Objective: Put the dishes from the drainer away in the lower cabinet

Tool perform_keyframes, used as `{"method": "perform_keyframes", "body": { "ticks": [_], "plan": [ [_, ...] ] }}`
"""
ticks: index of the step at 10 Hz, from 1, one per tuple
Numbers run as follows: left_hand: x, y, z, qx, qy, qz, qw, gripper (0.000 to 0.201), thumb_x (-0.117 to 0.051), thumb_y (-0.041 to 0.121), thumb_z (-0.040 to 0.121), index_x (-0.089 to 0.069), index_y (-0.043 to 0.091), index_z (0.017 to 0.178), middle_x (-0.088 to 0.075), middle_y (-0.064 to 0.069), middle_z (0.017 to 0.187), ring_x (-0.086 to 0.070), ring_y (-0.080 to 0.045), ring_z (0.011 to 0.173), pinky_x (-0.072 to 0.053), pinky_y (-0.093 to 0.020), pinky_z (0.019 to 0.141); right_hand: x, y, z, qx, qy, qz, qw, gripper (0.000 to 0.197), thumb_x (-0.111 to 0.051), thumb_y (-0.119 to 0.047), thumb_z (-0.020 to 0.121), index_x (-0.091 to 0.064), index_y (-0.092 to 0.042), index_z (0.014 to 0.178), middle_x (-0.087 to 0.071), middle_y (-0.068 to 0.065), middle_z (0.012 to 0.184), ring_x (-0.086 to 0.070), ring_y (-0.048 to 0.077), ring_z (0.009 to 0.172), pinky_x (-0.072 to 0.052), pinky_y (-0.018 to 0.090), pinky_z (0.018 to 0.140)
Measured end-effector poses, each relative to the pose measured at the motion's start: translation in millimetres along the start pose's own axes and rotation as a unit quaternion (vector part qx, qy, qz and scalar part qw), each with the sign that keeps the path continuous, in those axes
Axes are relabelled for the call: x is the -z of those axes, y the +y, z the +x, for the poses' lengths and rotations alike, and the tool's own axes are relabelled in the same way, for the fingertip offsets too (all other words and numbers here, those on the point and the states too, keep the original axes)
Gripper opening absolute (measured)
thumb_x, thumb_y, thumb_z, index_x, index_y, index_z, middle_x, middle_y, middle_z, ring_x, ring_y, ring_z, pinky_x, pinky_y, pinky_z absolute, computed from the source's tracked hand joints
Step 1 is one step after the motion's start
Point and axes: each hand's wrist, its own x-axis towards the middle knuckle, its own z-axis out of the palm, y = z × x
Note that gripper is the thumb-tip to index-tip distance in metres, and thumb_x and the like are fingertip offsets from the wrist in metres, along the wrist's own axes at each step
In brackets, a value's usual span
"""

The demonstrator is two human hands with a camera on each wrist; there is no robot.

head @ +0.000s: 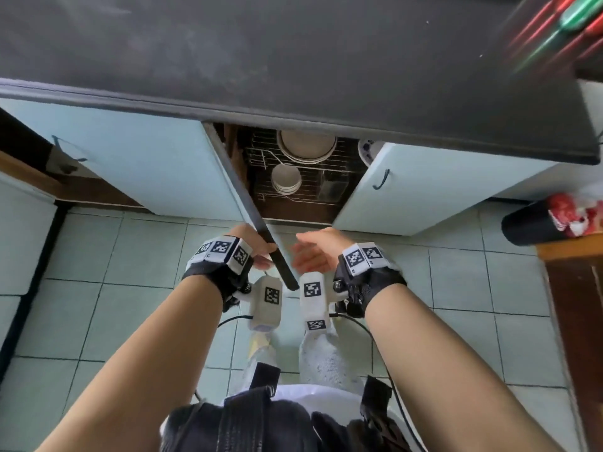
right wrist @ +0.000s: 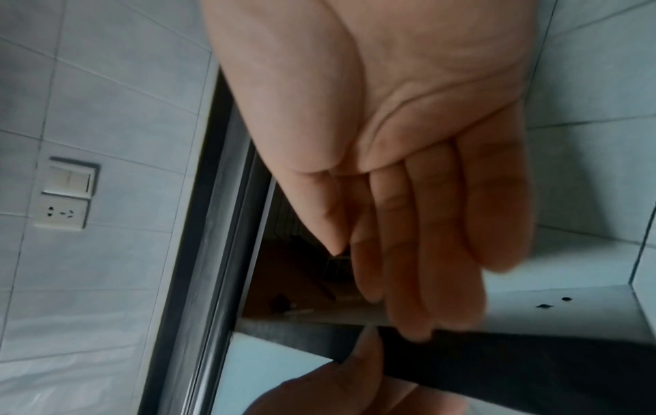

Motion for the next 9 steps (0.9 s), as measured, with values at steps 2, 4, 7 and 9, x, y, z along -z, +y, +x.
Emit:
{"method": "perform_keyframes", "body": {
  "ticks": [2, 4, 7, 9],
  "plan": [
    [-56.1, 70.8, 28.4, -0.039, 0.001, -0.022, 0.999, 0.021, -0.062, 0.018, 0.084, -0.052, 0.003, 0.073, -0.065, -0.016, 0.088, -0.059, -0.005, 0.031, -0.054, -0.019, 0.047, 88.0, -1.6, -13.6, -0.017, 0.018, -0.046, 0.999, 0.035, -0.049, -0.035, 0.091, -0.071, -0.009, 0.080, -0.074, -0.004, 0.060, -0.068, 0.008, 0.057, -0.047, 0.015, 0.045],
    [-91.7, 144.1, 45.2, -0.010, -0.010, -0.118, 0.993, 0.025, -0.056, 0.018, 0.089, -0.061, -0.006, 0.090, -0.067, -0.023, 0.116, -0.072, -0.029, 0.082, -0.059, -0.036, 0.081, 163.1, -28.3, -14.2, 0.078, 0.082, 0.058, 0.992, 0.035, -0.051, -0.028, 0.091, -0.063, -0.008, 0.118, -0.066, 0.006, 0.122, -0.061, 0.019, 0.110, -0.050, 0.025, 0.086],
    [-102.9, 206.5, 56.9, -0.072, -0.061, -0.297, 0.950, 0.025, -0.038, -0.001, 0.095, -0.053, 0.015, 0.107, -0.054, -0.006, 0.110, -0.059, -0.019, 0.095, -0.051, -0.037, 0.082, 210.8, -62.6, -3.9, 0.128, 0.153, 0.021, 0.980, 0.032, -0.052, -0.022, 0.091, -0.061, -0.016, 0.121, -0.056, 0.002, 0.130, -0.046, 0.017, 0.128, -0.043, 0.028, 0.099],
    [-104.0, 213.4, 59.1, -0.059, -0.093, -0.318, 0.942, 0.020, -0.046, -0.003, 0.091, -0.044, 0.014, 0.100, -0.051, 0.006, 0.084, -0.059, -0.017, 0.095, -0.052, -0.038, 0.088, 209.7, -91.1, -29.4, 0.204, 0.187, 0.019, 0.961, 0.027, -0.048, -0.022, 0.092, -0.063, -0.019, 0.114, -0.067, -0.001, 0.110, -0.062, 0.018, 0.108, -0.048, 0.032, 0.094]
  ]
}}
